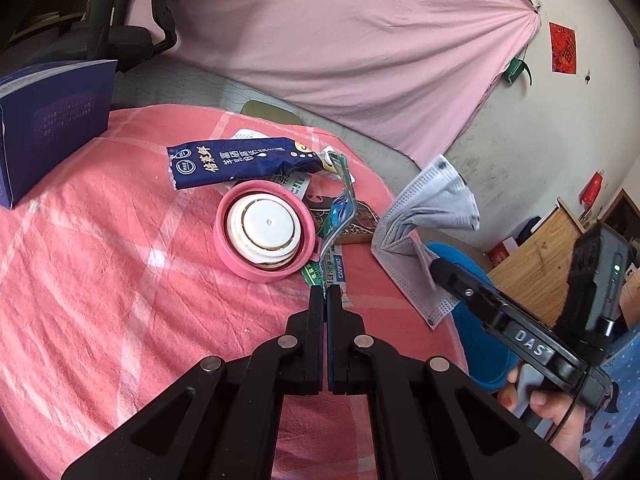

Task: Collect trash
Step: 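Grasp the grey face mask with the right gripper while the left gripper grasps a green toothbrush, then carry the mask and toothbrush over the blue basin and open both grippers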

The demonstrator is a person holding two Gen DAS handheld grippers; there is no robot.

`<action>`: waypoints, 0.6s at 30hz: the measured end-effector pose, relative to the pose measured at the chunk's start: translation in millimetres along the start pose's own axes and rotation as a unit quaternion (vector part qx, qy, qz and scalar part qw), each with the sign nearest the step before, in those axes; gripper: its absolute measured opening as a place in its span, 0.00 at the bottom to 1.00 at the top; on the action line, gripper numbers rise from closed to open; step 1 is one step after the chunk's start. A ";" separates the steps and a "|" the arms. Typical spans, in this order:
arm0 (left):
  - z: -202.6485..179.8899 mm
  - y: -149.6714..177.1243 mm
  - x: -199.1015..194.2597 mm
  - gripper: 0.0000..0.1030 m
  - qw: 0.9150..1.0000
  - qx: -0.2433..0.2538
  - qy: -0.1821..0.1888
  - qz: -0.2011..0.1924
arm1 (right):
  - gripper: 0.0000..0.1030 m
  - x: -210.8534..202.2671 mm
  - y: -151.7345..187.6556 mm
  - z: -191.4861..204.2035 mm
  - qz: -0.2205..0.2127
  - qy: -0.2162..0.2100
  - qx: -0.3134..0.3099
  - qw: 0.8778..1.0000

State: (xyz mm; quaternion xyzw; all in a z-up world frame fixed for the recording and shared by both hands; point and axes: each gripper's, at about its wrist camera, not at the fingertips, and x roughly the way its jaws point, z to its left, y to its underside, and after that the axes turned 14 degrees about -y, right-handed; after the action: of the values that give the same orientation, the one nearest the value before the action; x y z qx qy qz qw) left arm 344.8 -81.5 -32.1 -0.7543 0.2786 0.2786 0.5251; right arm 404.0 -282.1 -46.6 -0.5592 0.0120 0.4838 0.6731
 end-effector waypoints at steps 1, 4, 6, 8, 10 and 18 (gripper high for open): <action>-1.0 -2.0 0.6 0.00 1.000 0.001 0.000 0.001 | 0.62 3.6 0.2 -1.3 0.010 0.001 0.002 1.000; -1.3 -1.9 0.2 0.00 1.000 0.003 0.001 0.001 | 0.45 9.8 1.3 -1.3 0.026 -0.005 0.004 1.000; -1.9 -1.9 -1.1 0.00 1.000 0.006 0.001 -0.001 | 0.34 9.0 3.5 -0.6 0.031 -0.015 0.006 0.999; -7.1 -2.1 -2.7 0.00 1.000 0.009 0.001 -0.003 | 0.29 7.9 5.6 1.3 0.032 -0.019 0.005 0.999; -12.6 -3.1 -7.2 0.00 1.000 0.015 0.002 -0.012 | 0.26 2.9 6.5 3.9 0.024 -0.021 0.000 0.999; -42.2 -10.3 -47.6 0.00 0.993 0.053 -0.001 -0.106 | 0.25 -69.5 6.1 32.4 -0.137 -0.019 -0.063 0.988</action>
State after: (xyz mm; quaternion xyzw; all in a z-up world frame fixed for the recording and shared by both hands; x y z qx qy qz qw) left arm 324.6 -112.3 20.7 -0.7503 0.2105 0.2072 0.5915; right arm 346.0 -302.3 -0.3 -0.5878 -0.1085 0.3970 0.6965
